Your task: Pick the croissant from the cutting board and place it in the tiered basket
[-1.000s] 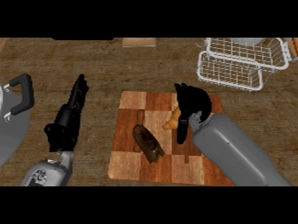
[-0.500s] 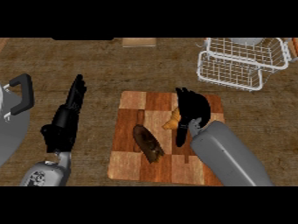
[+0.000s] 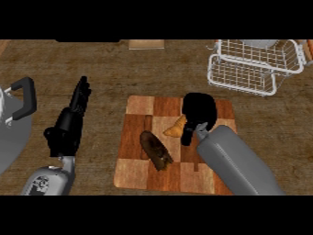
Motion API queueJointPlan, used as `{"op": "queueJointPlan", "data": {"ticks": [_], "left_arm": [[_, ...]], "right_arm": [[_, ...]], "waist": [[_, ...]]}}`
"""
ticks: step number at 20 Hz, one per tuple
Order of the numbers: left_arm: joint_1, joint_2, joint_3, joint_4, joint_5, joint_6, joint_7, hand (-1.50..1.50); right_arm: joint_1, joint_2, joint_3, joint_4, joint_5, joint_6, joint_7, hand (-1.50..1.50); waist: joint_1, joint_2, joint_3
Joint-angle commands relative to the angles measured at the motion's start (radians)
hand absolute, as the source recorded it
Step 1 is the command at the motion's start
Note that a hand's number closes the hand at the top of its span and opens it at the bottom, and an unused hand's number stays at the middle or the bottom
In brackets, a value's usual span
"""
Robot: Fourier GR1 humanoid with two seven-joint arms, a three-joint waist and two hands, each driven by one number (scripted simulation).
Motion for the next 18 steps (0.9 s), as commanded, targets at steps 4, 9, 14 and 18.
{"op": "queueJointPlan", "data": {"ticks": [4, 9, 14, 18], "left_arm": [[0.007, -0.032, -0.026, -0.025, -0.035, 0.014, 0.028, 0.00], [-0.003, 0.001, 0.009, -0.017, -0.013, -0.031, 0.017, 0.00], [0.004, -0.013, 0.017, -0.046, -0.019, -0.013, 0.040, 0.00], [0.026, -0.015, 0.007, -0.056, -0.016, -0.027, 0.057, 0.00]], "right_arm": [[-0.057, 0.090, -0.024, 0.195, 0.087, 0.026, 0.119, 1.50], [-0.147, 0.104, 0.029, 0.184, -0.005, 0.056, 0.352, 1.50], [-0.147, 0.104, -0.015, 0.057, 0.113, 0.094, 0.429, 1.50], [-0.198, 0.073, -0.059, -0.018, 0.170, 0.121, 0.459, 1.50]], "waist": [[0.006, 0.005, 0.001], [0.016, 0.004, 0.001], [-0.007, -0.003, 0.001], [-0.012, -0.006, 0.001]]}}
